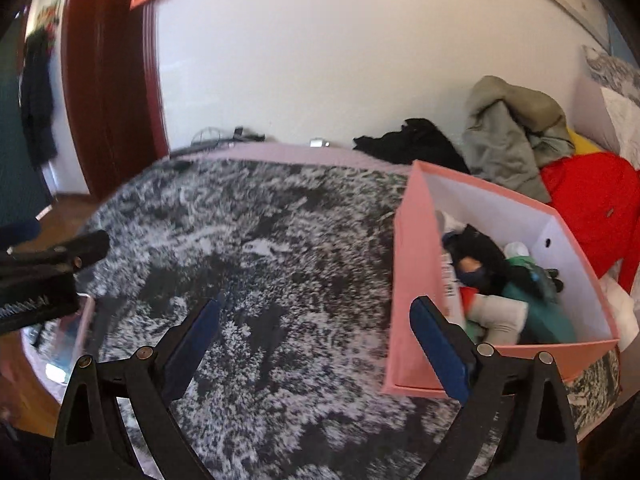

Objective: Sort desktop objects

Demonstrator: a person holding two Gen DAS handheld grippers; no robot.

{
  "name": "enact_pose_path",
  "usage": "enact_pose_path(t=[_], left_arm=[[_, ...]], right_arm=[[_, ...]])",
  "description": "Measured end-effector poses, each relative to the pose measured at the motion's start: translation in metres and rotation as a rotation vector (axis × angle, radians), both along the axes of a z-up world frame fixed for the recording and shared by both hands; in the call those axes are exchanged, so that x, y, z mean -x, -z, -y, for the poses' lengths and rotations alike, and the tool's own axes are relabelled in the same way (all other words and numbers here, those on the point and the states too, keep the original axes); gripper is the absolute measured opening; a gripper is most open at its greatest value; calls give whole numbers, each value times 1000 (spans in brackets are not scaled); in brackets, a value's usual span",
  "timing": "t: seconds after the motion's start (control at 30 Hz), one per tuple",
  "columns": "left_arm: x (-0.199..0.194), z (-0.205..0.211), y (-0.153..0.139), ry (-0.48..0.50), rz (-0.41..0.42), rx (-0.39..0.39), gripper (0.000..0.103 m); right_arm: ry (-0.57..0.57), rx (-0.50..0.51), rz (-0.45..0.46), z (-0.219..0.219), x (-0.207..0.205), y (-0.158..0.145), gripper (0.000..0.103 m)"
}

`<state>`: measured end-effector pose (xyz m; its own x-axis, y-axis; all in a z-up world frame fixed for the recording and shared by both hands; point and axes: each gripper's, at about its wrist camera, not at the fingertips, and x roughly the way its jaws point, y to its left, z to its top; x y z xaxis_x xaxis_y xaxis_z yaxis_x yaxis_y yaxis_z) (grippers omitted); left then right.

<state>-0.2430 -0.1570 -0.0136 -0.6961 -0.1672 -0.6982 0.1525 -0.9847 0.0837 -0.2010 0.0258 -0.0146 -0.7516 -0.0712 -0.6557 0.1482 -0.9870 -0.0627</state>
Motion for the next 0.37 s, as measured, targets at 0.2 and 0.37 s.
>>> enact_pose_path(t=[0.2,0.37], left_arm=[[45,10,40,9,2,-60,102],[91,10,81,-13,65,-87,102]], right_arm=[[17,-20,49,17,49,36,98],[41,3,112,17,101,74,98]])
